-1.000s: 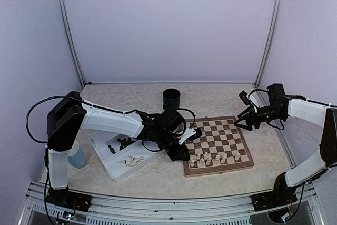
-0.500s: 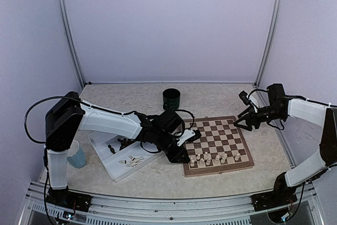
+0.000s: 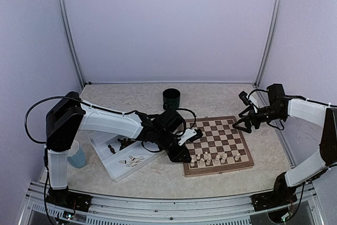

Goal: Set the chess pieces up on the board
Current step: Move the pawn to a2, then pick up the chess pile from the storage box, then pass from the left arm to the right, then pass from the right arm to the left

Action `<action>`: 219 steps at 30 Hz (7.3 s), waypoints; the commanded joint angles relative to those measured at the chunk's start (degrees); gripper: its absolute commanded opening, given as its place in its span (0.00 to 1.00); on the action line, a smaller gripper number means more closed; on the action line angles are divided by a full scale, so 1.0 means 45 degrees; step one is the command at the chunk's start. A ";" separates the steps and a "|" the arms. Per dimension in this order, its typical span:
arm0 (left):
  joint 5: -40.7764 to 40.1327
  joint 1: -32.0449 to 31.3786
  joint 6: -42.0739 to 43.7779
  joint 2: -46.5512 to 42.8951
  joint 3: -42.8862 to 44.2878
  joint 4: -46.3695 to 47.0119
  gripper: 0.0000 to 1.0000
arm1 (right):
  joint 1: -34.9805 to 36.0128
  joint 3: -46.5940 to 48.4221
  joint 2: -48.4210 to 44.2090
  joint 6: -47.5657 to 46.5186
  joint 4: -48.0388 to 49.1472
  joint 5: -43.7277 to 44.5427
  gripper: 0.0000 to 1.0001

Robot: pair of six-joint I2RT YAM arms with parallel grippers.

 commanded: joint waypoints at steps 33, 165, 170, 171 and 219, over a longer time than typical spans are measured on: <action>-0.7079 0.1291 -0.0898 -0.5288 -0.1888 -0.0550 0.35 | 0.0547 0.5724 0.0907 -0.0456 -0.1633 0.1404 0.99; -0.4554 0.1353 -0.2536 -0.8717 -0.8226 0.5220 0.16 | 0.9671 1.2990 1.1547 0.6295 -0.1534 -0.5836 0.43; -0.4779 0.1355 -0.2610 -0.8764 -0.8260 0.5242 0.16 | 0.9681 1.2927 1.1464 0.6009 -0.1761 -0.5204 0.40; -0.4839 0.1353 -0.2616 -0.8773 -0.8279 0.5252 0.16 | 0.9698 1.2926 1.1451 0.5975 -0.1805 -0.5087 0.40; -0.5017 0.1898 -0.3503 -0.8729 -0.9971 0.4952 0.02 | 0.8584 1.2629 0.9213 0.2854 -0.3445 -0.0565 0.04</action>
